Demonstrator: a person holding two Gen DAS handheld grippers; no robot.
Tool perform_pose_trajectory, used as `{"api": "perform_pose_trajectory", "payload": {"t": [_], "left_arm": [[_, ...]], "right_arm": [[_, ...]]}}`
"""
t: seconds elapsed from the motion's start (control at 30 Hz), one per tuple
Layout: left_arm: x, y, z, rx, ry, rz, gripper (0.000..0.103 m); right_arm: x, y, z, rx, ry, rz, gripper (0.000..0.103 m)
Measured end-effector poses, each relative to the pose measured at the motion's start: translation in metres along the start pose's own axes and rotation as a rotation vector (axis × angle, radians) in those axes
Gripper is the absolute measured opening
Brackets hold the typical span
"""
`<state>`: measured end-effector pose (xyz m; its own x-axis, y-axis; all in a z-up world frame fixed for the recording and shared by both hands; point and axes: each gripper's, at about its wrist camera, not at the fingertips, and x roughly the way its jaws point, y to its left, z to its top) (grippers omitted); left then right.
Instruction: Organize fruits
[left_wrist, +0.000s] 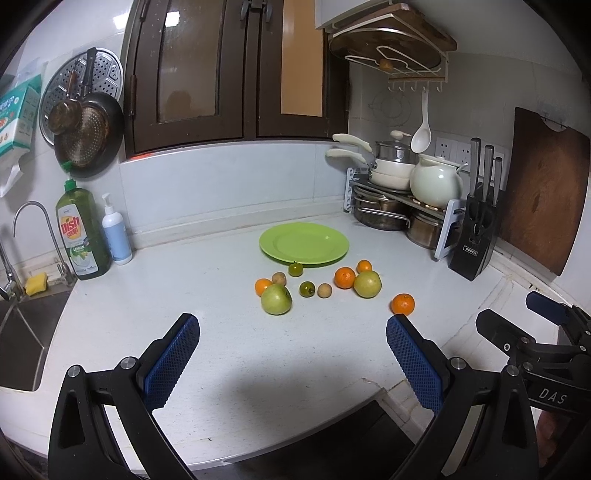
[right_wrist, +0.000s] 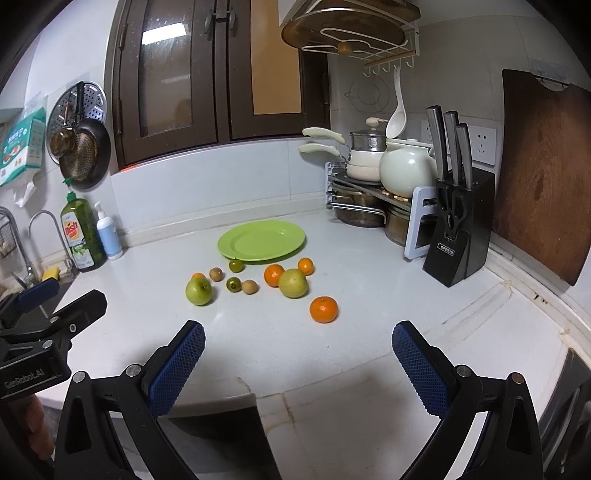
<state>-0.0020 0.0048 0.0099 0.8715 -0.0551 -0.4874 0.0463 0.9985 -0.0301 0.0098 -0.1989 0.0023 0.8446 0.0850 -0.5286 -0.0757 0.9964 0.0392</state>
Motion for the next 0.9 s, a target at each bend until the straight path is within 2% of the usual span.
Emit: {"api": "perform_pose_trajectory", "payload": {"t": [0.9], "left_arm": [[0.0028, -0.0022, 0.0049, 0.001, 0.001, -0.004, 0.103]], "right_arm": [[0.0023, -0.0010, 0.0047, 0.001, -0.001, 0.007, 0.102]]}}
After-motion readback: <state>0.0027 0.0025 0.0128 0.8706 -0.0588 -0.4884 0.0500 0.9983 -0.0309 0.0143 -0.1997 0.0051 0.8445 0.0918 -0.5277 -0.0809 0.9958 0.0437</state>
